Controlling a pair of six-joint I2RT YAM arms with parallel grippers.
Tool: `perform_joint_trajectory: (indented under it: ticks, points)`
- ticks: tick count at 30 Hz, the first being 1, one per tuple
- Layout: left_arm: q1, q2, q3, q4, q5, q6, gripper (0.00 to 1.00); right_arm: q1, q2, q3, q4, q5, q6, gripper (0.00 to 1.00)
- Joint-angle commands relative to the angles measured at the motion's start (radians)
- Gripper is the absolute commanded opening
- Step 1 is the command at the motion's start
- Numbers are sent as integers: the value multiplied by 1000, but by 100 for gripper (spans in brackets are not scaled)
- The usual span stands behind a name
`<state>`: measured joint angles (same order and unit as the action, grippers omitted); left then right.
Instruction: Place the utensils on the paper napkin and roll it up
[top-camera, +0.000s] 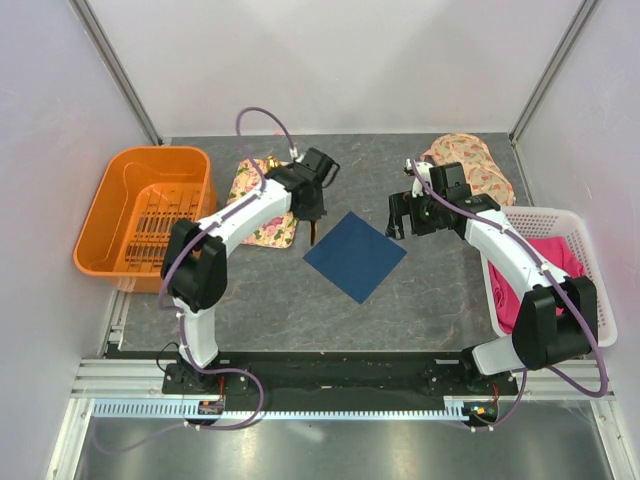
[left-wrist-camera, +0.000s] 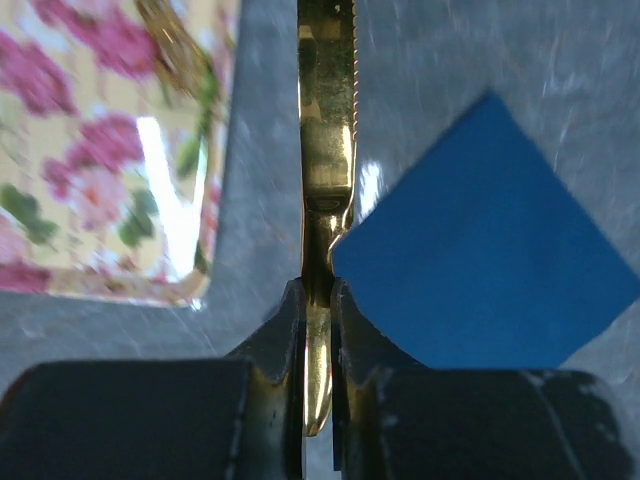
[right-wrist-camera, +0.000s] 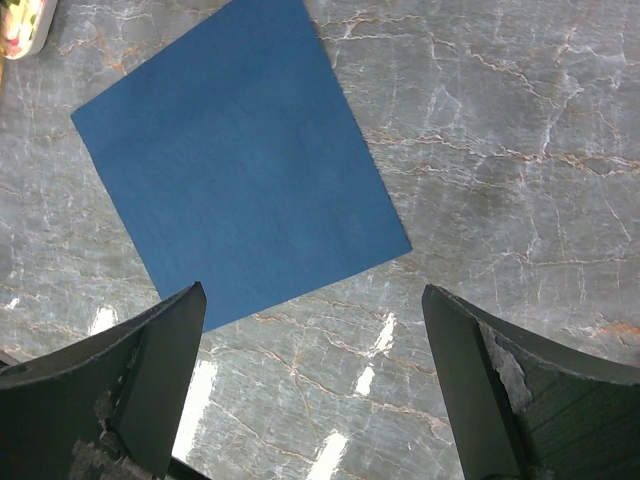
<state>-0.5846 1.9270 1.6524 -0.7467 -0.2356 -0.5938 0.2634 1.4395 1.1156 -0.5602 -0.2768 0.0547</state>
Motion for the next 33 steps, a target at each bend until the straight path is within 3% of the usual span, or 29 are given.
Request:
perform_joint_trajectory:
  ticks: [1,11,33]
  points:
    - [-84,12,-11,-20,-24,-109,2,-15,-1,43,16,-15,28,98]
    - [-167,141,92,-59,19,-182,2,-29,-5,21,25,-28,37,98]
    - [-213,293,237,-80,51,-261,2,-43,2,18,29,-61,47,98]
